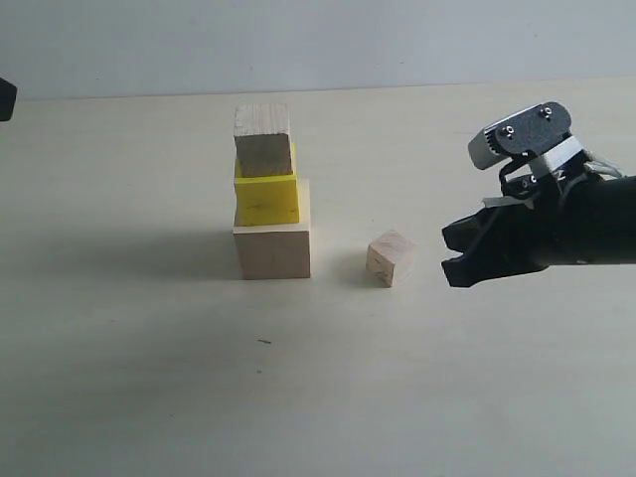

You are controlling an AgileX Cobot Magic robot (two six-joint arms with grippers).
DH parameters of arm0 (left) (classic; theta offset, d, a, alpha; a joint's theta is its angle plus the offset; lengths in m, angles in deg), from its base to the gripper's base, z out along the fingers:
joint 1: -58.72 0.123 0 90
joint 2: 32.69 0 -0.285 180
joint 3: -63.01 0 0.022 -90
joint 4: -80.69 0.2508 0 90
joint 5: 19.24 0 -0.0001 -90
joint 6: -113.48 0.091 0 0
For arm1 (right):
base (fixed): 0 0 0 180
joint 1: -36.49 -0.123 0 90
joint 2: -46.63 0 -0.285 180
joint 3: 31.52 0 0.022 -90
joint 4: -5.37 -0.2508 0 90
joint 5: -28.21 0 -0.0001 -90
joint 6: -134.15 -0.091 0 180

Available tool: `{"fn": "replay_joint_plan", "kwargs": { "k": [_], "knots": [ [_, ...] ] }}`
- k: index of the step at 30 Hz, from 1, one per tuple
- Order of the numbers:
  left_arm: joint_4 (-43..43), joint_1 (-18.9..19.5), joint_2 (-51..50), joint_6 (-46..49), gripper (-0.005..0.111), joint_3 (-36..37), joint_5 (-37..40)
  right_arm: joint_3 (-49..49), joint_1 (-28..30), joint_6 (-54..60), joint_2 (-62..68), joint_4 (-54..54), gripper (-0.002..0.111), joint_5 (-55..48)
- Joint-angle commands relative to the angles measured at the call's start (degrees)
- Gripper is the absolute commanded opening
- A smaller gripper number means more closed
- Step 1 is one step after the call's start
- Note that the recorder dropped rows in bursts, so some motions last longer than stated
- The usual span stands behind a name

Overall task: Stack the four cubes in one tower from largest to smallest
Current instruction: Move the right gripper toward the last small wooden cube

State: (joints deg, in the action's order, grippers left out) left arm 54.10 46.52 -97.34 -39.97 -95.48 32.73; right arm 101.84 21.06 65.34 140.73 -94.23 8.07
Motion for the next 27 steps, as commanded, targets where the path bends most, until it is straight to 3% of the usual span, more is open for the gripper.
{"fn": "replay_joint_plan", "kwargs": {
  "k": [1, 9, 18, 27],
  "knots": [
    [-0.5, 0.2, -0.2, 0.0, 0.026, 0.2, -0.8, 0.3, -0.2, 0.2, 2.5, -0.3, 0.001, -1.6],
    [-0.5, 0.2, -0.2, 0.0, 0.026, 0.2, -0.9, 0.6, -0.2, 0.9, 6.5, -0.3, 0.021, -5.0],
    [-0.5, 0.2, -0.2, 0.0, 0.026, 0.2, -0.9, 4.3, -0.2, 1.7, 10.4, -0.3, 0.063, -5.0],
    [-0.8, 0.2, -0.2, 0.0, 0.026, 0.2, -0.9, 10.7, -0.2, 1.2, 14.5, -0.3, 0.065, -4.7]
  ]
}}
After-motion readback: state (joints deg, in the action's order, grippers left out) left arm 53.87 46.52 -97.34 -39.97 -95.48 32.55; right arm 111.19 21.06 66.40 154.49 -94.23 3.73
